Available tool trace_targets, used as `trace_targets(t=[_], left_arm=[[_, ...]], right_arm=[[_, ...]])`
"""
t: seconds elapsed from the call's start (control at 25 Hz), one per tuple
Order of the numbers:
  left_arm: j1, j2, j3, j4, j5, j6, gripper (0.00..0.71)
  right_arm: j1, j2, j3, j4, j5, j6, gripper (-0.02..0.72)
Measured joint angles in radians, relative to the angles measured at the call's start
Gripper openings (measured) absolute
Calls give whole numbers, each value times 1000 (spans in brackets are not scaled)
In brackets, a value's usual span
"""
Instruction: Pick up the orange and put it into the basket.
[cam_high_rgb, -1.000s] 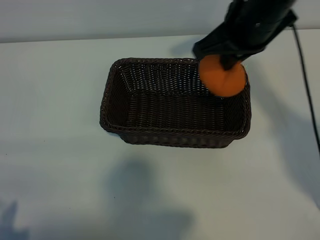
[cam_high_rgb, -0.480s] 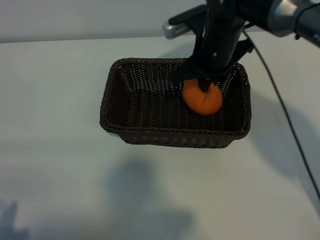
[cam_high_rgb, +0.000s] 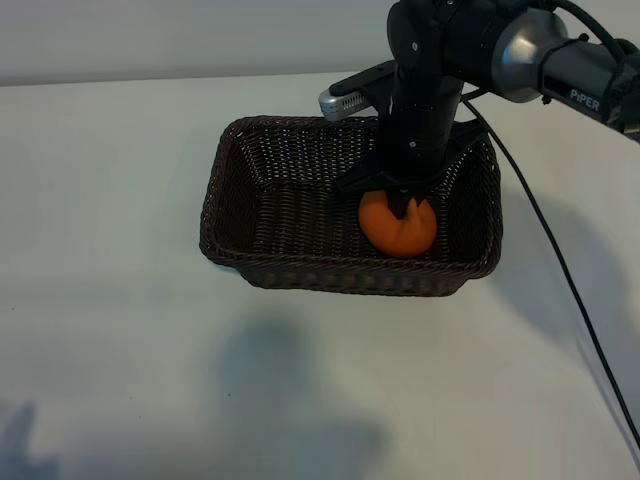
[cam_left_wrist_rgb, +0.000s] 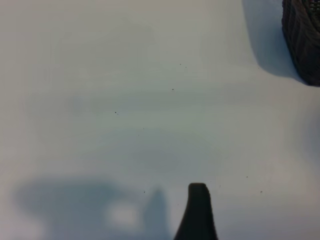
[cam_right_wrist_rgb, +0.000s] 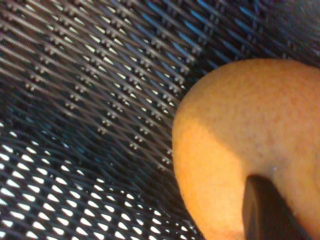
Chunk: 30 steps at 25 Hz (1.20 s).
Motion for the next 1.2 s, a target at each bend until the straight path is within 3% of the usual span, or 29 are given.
trace_targets(t=[0.12, 0.36, 0.48, 0.72, 1.0, 1.2], left_arm=[[0, 0, 0, 0, 0, 0, 594], [0, 0, 0, 0, 0, 0, 594], [0, 0, 0, 0, 0, 0, 594], [0, 0, 0, 0, 0, 0, 593], [0, 0, 0, 0, 0, 0, 593], [0, 0, 0, 0, 0, 0, 593]], right_arm=[[0, 0, -3, 2, 0, 0, 157], [0, -12, -4, 6, 2, -1, 507], [0, -38, -5, 12, 5, -1, 616], [0, -64, -79, 0, 62, 1, 600], [-12, -74, -244, -132, 94, 24, 583], [-112, -96, -261, -148, 96, 26, 583]])
